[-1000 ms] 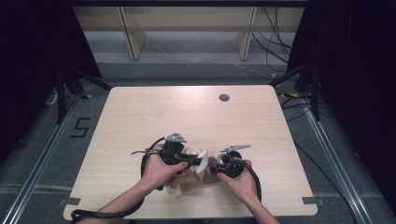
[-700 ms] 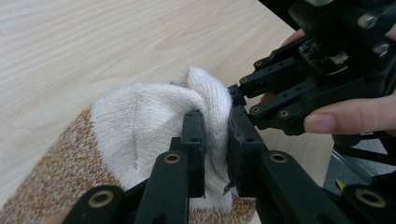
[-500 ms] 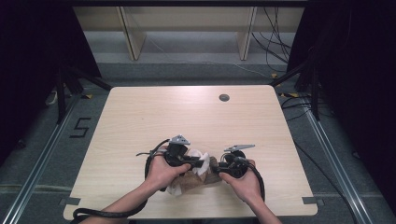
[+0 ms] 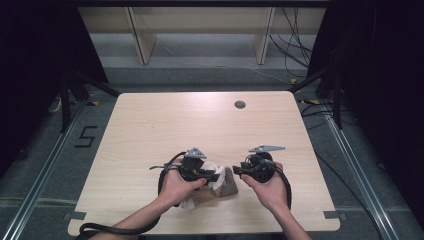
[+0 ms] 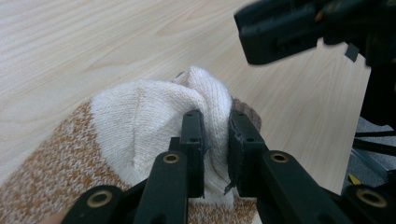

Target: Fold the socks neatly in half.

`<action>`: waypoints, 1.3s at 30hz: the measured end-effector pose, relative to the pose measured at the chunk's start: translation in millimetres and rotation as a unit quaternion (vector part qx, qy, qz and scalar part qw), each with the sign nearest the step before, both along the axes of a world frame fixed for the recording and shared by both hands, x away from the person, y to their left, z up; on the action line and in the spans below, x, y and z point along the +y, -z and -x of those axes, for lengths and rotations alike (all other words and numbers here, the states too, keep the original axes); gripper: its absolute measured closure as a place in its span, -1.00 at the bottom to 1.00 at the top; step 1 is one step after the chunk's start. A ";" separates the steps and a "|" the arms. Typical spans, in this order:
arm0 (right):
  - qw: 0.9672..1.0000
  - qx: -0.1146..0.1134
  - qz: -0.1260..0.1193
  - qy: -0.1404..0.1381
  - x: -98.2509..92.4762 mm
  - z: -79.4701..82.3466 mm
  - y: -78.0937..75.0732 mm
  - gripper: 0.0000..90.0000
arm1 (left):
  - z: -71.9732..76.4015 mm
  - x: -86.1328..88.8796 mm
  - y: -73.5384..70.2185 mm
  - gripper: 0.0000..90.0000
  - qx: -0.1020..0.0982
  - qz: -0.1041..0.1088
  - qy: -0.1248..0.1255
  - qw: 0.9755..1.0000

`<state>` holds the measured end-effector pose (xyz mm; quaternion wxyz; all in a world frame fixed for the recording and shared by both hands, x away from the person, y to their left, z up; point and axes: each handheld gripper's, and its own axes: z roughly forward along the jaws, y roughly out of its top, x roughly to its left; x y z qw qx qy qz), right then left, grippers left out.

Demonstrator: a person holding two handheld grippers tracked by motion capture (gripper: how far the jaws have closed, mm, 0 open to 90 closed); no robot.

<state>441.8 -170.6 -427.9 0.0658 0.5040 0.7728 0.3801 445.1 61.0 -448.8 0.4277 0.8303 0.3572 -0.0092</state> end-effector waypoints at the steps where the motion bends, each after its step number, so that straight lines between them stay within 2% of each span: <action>1: 1.000 -0.005 -0.002 -0.003 1.0 -2.3 -2.0 0.37 | 0.6 -0.9 0.9 0.72 -0.005 -0.002 -0.004 1.000; 6: 1.000 0.011 -0.017 -0.015 14.3 -9.9 -8.4 0.35 | 0.2 -3.1 3.1 0.72 -0.006 -0.010 0.003 1.000; 7: 1.000 0.014 -0.017 -0.021 18.8 -12.8 -8.3 0.34 | 1.4 -4.7 3.7 0.72 -0.007 -0.009 -0.004 1.000; 9: 0.999 0.013 -0.016 -0.042 24.0 -19.0 -7.0 0.34 | 1.9 -5.3 3.7 0.71 -0.011 -0.015 0.001 1.000; 11: 0.998 0.036 -0.023 -0.035 29.0 -23.2 -6.1 0.36 | 2.7 -5.9 3.7 0.71 -0.012 -0.015 0.001 1.000; 14: 0.998 0.041 -0.026 -0.048 33.4 -30.7 -3.4 0.43 | 3.6 -6.2 4.0 0.70 -0.016 -0.017 0.003 1.000; 15: 0.997 0.055 -0.035 -0.042 36.3 -30.0 -4.1 0.45 | 4.0 -6.1 4.2 0.70 -0.018 -0.017 0.003 1.000; 16: 0.997 0.051 -0.031 -0.057 36.8 -33.6 -2.7 0.47 | 4.4 -6.1 4.4 0.70 -0.018 -0.018 0.002 1.000; 17: 0.996 0.059 -0.025 -0.054 38.8 -34.5 -2.5 0.48 | 4.7 -6.2 4.6 0.70 -0.019 -0.018 0.003 1.000; 23: 0.995 0.070 -0.020 -0.072 47.2 -38.8 1.7 0.56 | 6.6 -7.7 5.6 0.70 -0.025 -0.023 0.005 0.999; 26: 0.994 0.064 -0.018 -0.085 48.0 -41.7 3.4 0.64 | 6.5 -7.7 5.6 0.70 -0.025 -0.023 0.005 0.999; 31: 0.993 0.071 -0.017 -0.090 50.0 -42.7 5.8 0.72 | 7.6 -7.8 6.0 0.70 -0.029 -0.026 0.007 0.999; 32: 0.993 0.089 -0.019 -0.081 51.3 -40.9 4.3 0.74 | 8.0 -7.9 6.1 0.70 -0.029 -0.026 0.005 0.999; 33: 0.993 0.077 -0.016 -0.087 50.7 -41.8 5.7 0.76 | 8.2 -7.9 5.8 0.70 -0.031 -0.029 0.006 0.999; 34: 0.992 0.091 -0.013 -0.082 50.7 -40.7 4.8 0.79 | 8.4 -8.1 5.8 0.70 -0.032 -0.029 0.005 0.999; 35: 0.992 0.079 -0.015 -0.093 50.2 -41.3 5.7 0.82 | 7.7 -7.0 5.5 0.69 -0.032 -0.034 0.014 0.999; 36: 0.992 0.078 -0.013 -0.096 50.0 -41.2 5.9 0.84 | 8.5 -8.5 6.2 0.69 -0.030 -0.026 0.007 0.999; 38: 0.992 0.090 -0.017 -0.087 51.4 -39.1 4.9 0.89 | 9.4 -8.9 6.2 0.68 -0.030 -0.026 0.006 0.999; 39: 0.992 0.084 -0.016 -0.092 50.6 -39.7 5.6 0.91 | 9.6 -8.9 6.0 0.67 -0.031 -0.028 0.009 0.999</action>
